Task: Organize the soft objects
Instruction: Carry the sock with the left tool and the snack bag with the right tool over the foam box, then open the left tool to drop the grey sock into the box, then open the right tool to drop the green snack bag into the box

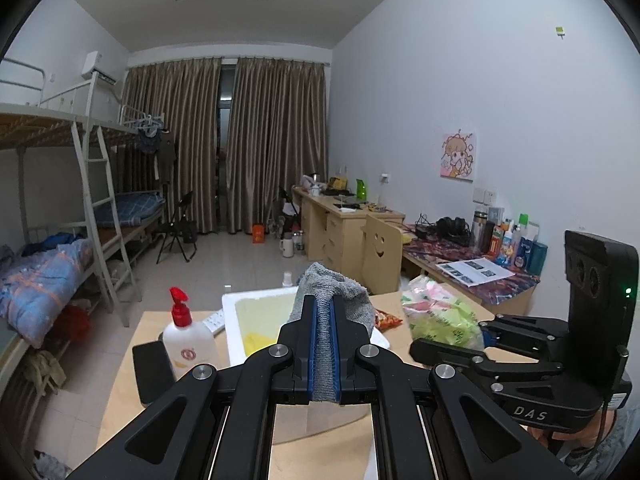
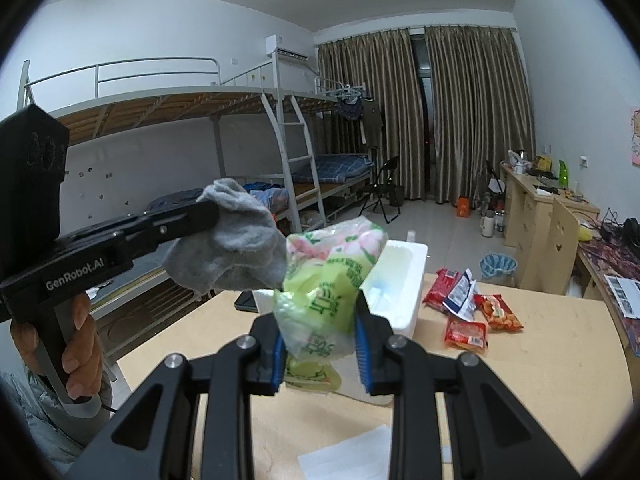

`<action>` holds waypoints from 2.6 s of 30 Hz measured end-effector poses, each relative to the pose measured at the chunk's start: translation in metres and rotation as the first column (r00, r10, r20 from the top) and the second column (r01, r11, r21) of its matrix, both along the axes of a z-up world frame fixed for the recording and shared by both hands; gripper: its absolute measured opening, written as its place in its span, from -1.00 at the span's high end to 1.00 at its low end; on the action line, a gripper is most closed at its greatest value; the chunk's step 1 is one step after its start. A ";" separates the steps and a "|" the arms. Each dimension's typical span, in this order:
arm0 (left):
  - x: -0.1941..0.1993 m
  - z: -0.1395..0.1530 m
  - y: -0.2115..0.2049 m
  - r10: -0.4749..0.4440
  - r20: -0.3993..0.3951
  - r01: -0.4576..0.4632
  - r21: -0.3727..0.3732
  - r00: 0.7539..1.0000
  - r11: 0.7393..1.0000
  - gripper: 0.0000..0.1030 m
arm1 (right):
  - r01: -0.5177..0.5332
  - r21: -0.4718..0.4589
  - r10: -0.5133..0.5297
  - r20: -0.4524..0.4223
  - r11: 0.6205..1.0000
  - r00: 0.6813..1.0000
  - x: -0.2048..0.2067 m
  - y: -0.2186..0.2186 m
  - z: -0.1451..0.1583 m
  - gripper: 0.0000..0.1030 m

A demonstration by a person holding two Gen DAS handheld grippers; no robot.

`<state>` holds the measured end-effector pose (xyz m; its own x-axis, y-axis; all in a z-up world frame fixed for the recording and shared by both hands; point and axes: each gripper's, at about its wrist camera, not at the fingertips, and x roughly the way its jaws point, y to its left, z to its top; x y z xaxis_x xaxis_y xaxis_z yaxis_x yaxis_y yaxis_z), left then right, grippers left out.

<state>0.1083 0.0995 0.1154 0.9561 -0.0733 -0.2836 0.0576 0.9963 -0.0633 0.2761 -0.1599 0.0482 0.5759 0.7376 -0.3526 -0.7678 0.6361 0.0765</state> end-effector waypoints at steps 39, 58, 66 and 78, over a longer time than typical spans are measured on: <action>0.149 -0.042 0.034 -0.030 -0.173 0.033 0.016 0.984 0.999 0.76 | 0.007 -0.057 -0.013 -0.089 0.998 0.996 0.073 0.039 -0.014 0.36; 0.121 -0.042 0.045 0.082 -0.074 -0.079 0.041 0.994 0.996 -0.89 | 0.027 -0.069 -0.035 -0.105 0.997 0.994 0.079 0.043 -0.013 0.36; 0.105 -0.040 0.056 0.141 -0.047 -0.139 0.050 0.989 0.989 -0.99 | 0.011 -0.094 -0.021 -0.108 0.995 0.994 0.086 0.056 -0.012 0.36; 0.104 -0.042 0.074 0.170 -0.053 -0.169 0.036 0.984 0.985 -0.99 | -0.027 -0.149 0.010 -0.117 0.988 0.993 0.103 0.079 -0.019 0.36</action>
<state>0.2119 0.1735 0.0739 0.9367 0.0982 -0.3362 -0.1150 0.9929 -0.0303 0.3793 -0.0808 0.0297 0.5117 0.6812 -0.5236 -0.7710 0.6330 0.0700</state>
